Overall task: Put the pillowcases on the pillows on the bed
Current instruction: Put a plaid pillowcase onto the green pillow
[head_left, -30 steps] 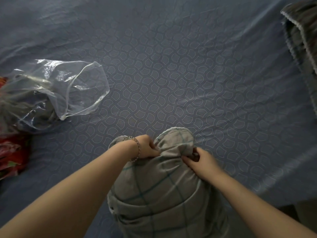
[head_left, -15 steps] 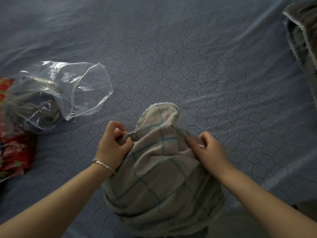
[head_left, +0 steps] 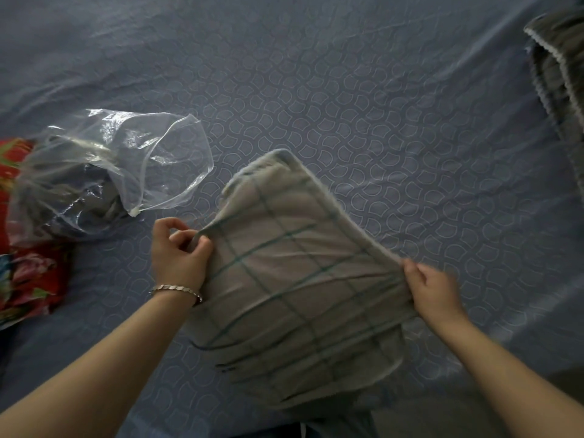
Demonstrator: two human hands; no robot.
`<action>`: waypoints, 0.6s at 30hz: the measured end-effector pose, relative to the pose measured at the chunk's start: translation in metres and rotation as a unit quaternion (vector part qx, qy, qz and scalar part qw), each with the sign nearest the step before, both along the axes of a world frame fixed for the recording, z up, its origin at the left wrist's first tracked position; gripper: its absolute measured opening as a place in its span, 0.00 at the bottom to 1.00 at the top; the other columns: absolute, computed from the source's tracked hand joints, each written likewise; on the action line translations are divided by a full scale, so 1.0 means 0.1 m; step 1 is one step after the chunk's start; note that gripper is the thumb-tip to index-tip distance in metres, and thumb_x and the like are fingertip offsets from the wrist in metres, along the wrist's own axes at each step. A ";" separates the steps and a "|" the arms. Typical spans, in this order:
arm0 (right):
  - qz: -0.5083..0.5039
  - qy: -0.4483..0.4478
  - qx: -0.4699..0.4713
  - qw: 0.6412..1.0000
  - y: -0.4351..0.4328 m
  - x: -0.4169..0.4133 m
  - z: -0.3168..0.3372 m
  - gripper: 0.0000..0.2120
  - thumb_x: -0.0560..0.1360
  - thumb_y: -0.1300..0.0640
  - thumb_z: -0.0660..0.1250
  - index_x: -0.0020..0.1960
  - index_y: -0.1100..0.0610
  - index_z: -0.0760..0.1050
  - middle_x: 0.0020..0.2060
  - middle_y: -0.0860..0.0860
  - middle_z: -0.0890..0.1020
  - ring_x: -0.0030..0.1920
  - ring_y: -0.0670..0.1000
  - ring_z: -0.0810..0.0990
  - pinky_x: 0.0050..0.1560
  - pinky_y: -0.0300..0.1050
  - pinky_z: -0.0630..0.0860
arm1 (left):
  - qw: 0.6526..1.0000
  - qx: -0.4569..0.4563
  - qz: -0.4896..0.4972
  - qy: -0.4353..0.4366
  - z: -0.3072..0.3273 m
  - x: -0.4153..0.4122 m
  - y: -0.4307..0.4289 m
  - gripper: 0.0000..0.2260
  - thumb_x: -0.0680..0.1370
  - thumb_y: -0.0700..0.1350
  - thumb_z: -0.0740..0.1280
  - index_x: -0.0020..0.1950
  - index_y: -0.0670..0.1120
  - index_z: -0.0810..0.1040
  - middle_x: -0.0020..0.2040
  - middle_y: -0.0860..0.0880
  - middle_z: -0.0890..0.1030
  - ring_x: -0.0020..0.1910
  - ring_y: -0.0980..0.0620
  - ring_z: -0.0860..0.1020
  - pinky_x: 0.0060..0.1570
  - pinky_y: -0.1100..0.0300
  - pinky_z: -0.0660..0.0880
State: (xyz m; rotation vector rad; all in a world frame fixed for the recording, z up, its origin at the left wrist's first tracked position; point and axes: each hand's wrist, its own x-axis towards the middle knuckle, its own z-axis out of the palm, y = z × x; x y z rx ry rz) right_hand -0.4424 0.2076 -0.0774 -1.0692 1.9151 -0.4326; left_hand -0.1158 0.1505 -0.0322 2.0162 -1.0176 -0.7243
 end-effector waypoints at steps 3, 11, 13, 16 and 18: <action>-0.035 -0.161 0.292 0.942 0.28 -0.02 -0.19 0.19 0.80 0.51 0.58 0.40 0.62 0.79 0.39 0.60 0.82 0.46 0.59 0.80 0.48 0.47 0.76 | 1.000 -0.016 -0.001 0.000 0.01 -0.09 -0.05 0.17 0.71 0.32 0.66 0.39 0.53 0.63 0.33 0.53 0.75 0.27 0.63 0.72 0.35 0.75 0.67; 0.083 -0.134 0.106 0.982 -0.24 0.46 0.05 0.13 0.77 0.48 0.60 0.40 0.55 0.71 0.31 0.46 0.73 0.31 0.41 0.73 0.32 0.33 0.66 | 0.999 -0.021 -0.030 -0.006 -0.06 -0.15 -0.03 0.18 0.71 0.32 0.66 0.39 0.54 0.64 0.32 0.50 0.74 0.26 0.65 0.70 0.34 0.75 0.67; 0.153 -0.120 0.128 0.972 -0.13 0.48 0.07 0.17 0.78 0.50 0.60 0.32 0.53 0.70 0.27 0.45 0.72 0.28 0.40 0.69 0.28 0.31 0.65 | 1.000 -0.017 0.012 0.003 -0.09 -0.08 -0.10 0.17 0.71 0.32 0.65 0.38 0.53 0.64 0.32 0.49 0.72 0.23 0.65 0.69 0.29 0.76 0.65; 0.182 -0.101 0.191 0.959 0.02 0.37 0.08 0.17 0.79 0.49 0.59 0.34 0.53 0.74 0.30 0.45 0.76 0.33 0.40 0.73 0.31 0.27 0.67 | 1.000 0.010 0.008 -0.025 -0.13 -0.07 -0.26 0.14 0.71 0.33 0.65 0.40 0.51 0.65 0.31 0.52 0.70 0.24 0.62 0.68 0.27 0.75 0.63; 0.209 -0.034 0.203 0.956 0.02 0.34 0.03 0.19 0.79 0.48 0.58 0.31 0.52 0.70 0.30 0.47 0.75 0.34 0.46 0.75 0.31 0.31 0.67 | 0.996 0.043 -0.065 -0.046 -0.22 -0.15 -0.34 0.09 0.72 0.35 0.66 0.44 0.47 0.69 0.32 0.54 0.71 0.31 0.55 0.70 0.33 0.70 0.66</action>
